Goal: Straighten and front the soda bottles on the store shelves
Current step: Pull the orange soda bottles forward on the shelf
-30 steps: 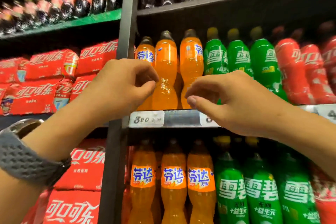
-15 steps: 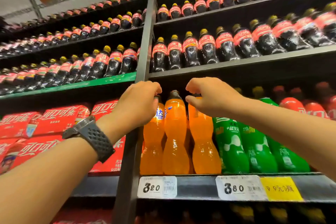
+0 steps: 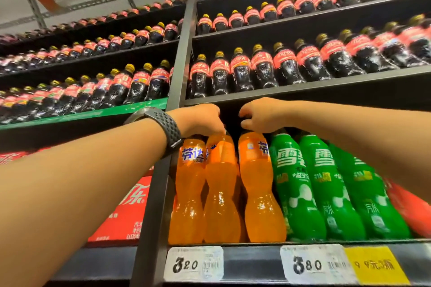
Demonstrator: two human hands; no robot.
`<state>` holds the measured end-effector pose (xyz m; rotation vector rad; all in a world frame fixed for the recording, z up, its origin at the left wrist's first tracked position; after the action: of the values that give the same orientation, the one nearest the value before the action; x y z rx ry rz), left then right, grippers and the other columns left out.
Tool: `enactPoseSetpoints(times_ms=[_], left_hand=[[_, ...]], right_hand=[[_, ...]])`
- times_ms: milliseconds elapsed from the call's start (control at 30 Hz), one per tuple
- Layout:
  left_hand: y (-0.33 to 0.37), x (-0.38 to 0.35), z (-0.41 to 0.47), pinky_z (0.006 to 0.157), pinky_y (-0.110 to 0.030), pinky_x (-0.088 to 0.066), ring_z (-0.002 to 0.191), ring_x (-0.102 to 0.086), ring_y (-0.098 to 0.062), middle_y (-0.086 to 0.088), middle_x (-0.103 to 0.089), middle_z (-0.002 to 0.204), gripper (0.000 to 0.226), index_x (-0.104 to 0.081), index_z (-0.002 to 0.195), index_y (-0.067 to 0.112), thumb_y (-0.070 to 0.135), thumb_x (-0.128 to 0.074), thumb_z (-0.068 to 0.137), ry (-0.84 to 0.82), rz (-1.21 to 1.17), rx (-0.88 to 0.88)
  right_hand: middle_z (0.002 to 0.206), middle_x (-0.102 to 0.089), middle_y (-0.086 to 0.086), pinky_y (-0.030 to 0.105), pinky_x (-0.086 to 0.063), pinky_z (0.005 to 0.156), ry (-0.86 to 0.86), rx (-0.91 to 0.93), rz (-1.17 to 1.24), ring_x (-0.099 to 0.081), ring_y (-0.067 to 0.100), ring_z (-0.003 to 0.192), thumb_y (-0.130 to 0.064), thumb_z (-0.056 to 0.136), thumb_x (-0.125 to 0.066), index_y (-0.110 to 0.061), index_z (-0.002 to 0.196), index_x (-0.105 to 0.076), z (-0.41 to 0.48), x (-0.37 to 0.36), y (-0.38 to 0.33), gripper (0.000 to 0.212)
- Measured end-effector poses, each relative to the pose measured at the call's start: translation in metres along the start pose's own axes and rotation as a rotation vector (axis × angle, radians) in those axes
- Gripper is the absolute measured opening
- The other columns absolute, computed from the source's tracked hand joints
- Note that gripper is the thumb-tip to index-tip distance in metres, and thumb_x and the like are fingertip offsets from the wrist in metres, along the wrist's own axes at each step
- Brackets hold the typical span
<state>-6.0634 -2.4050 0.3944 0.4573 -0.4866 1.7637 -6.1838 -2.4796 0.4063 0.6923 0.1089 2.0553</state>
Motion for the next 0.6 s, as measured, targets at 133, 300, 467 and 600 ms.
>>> enactPoseSetpoints(times_ms=[133,300,467,600], left_hand=[[0.001,-0.003,0.004,0.092,-0.036,-0.051,0.105,-0.059,-0.022,-0.009,-0.053,0.132,0.057,-0.043,0.138,0.011,0.025,-0.065,0.088,-0.079,-0.136,0.014],[0.004,-0.009,0.006,0.098,-0.035,-0.045,0.122,-0.051,-0.025,-0.008,-0.051,0.137,0.069,-0.045,0.138,0.011,0.040,-0.071,0.082,0.060,-0.082,0.026],[0.010,-0.012,0.012,0.087,-0.030,-0.047,0.113,-0.056,-0.023,-0.008,-0.056,0.129,0.067,-0.050,0.133,0.008,0.045,-0.070,0.080,0.093,-0.057,0.024],[0.004,-0.007,0.010,0.086,-0.032,-0.052,0.100,-0.058,-0.020,-0.008,-0.055,0.130,0.064,-0.043,0.137,0.011,0.033,-0.071,0.083,-0.060,-0.202,0.058]], right_hand=[[0.137,-0.052,0.002,0.032,-0.040,0.099,-0.041,-0.007,0.029,-0.049,0.023,0.123,-0.034,0.092,-0.054,-0.019,0.136,-0.049,0.002,0.003,0.013,0.047],[0.131,-0.057,0.000,0.031,-0.043,0.093,-0.028,-0.003,0.092,-0.053,0.021,0.116,-0.046,0.088,-0.059,-0.021,0.132,-0.054,0.002,-0.001,0.020,0.050],[0.123,-0.062,0.003,0.034,-0.047,0.091,0.056,-0.006,0.044,-0.057,0.022,0.110,-0.053,0.086,-0.058,-0.018,0.126,-0.059,0.005,-0.005,0.017,0.053],[0.140,-0.047,-0.002,0.037,-0.043,0.100,-0.180,-0.037,0.263,-0.048,0.020,0.122,-0.060,0.074,-0.068,-0.028,0.141,-0.041,0.002,-0.003,0.029,0.079]])
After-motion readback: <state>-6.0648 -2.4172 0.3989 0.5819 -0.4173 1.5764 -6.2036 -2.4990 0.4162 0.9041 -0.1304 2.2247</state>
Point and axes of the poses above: each hand's wrist, its own z-axis towards the middle knuckle, its own x-axis out of the back of the hand, y = z × x, the point moved 3 cm from there along z, towards the middle knuckle
